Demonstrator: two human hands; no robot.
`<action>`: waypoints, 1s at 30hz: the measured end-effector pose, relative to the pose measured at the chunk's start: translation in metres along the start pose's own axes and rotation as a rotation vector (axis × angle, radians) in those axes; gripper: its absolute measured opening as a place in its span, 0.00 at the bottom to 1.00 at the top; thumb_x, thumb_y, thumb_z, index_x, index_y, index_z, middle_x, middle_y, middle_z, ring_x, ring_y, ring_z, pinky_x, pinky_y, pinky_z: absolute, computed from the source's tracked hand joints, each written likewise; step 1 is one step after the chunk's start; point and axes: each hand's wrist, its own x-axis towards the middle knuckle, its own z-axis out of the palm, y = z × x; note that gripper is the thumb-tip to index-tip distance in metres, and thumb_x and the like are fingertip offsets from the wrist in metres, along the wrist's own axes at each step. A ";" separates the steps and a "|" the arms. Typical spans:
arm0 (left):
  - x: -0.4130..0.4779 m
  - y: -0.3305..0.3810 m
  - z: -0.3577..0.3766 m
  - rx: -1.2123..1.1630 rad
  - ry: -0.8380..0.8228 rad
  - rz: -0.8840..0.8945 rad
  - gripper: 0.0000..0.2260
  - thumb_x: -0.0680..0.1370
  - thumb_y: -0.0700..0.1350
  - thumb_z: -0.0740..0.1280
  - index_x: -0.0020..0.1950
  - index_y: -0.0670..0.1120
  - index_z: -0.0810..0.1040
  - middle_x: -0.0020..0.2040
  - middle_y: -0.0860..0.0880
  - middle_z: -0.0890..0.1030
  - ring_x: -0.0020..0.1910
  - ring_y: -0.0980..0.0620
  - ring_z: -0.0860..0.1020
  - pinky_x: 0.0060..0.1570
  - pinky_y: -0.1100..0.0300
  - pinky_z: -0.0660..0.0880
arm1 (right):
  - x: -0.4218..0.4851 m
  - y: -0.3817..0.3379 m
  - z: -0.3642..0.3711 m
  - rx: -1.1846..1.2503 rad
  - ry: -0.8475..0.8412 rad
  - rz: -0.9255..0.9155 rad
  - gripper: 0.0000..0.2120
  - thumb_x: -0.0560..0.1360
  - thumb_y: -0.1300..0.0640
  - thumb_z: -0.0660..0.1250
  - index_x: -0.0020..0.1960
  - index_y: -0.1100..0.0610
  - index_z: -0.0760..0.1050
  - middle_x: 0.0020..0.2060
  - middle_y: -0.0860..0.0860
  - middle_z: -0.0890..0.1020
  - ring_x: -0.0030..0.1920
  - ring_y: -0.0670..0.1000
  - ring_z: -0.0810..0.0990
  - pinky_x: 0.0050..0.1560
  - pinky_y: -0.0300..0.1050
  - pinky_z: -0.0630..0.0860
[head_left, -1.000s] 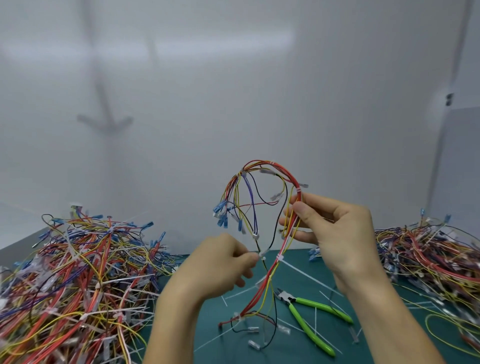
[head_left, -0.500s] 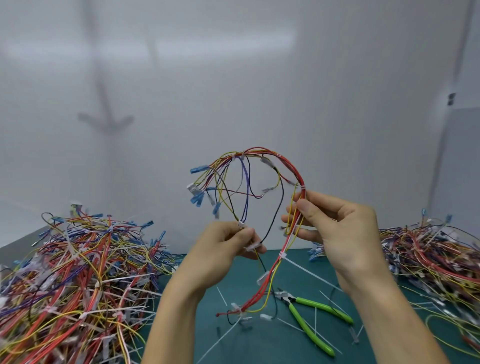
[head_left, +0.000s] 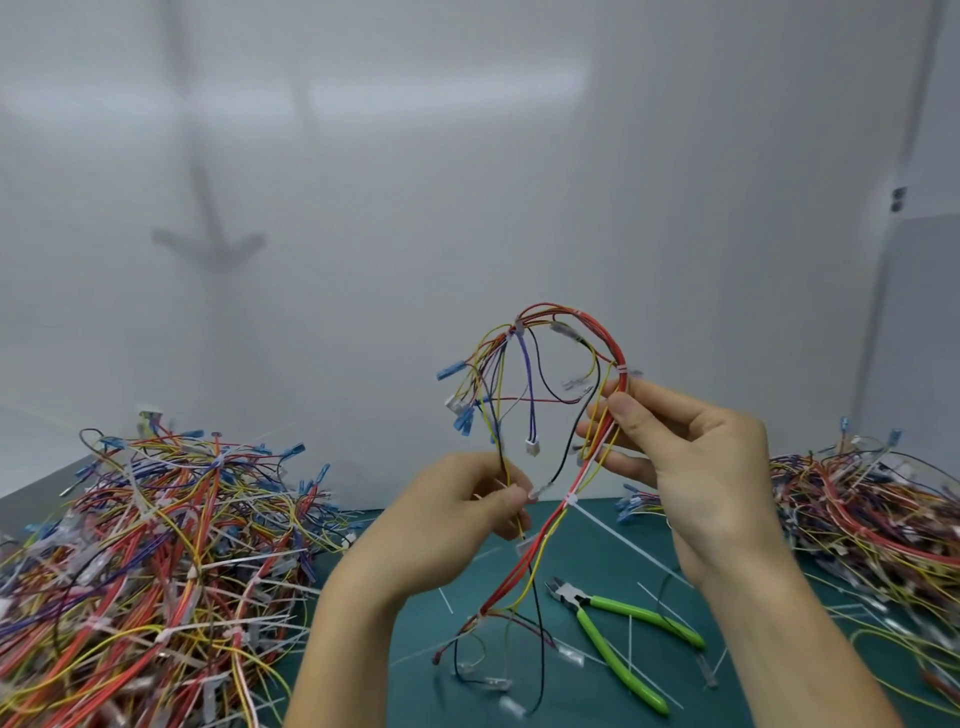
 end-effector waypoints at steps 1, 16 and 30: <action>0.000 -0.001 -0.001 0.048 0.005 -0.009 0.06 0.81 0.41 0.64 0.49 0.46 0.81 0.39 0.51 0.85 0.42 0.54 0.83 0.50 0.59 0.79 | 0.000 0.000 -0.001 0.001 0.008 -0.005 0.10 0.77 0.66 0.68 0.47 0.53 0.84 0.38 0.52 0.87 0.40 0.54 0.87 0.37 0.43 0.83; 0.008 -0.012 -0.001 -0.131 0.627 -0.068 0.07 0.82 0.39 0.61 0.45 0.45 0.74 0.33 0.46 0.83 0.32 0.51 0.84 0.38 0.53 0.82 | -0.001 -0.006 -0.004 -0.036 -0.063 0.028 0.09 0.77 0.64 0.69 0.45 0.53 0.85 0.37 0.55 0.87 0.36 0.55 0.87 0.34 0.42 0.82; 0.008 -0.016 -0.013 -0.257 0.879 0.049 0.05 0.83 0.43 0.61 0.48 0.49 0.73 0.37 0.51 0.85 0.41 0.59 0.84 0.41 0.61 0.82 | 0.001 -0.008 -0.007 -0.079 -0.055 -0.001 0.10 0.76 0.65 0.69 0.43 0.52 0.85 0.35 0.53 0.87 0.33 0.52 0.86 0.31 0.40 0.81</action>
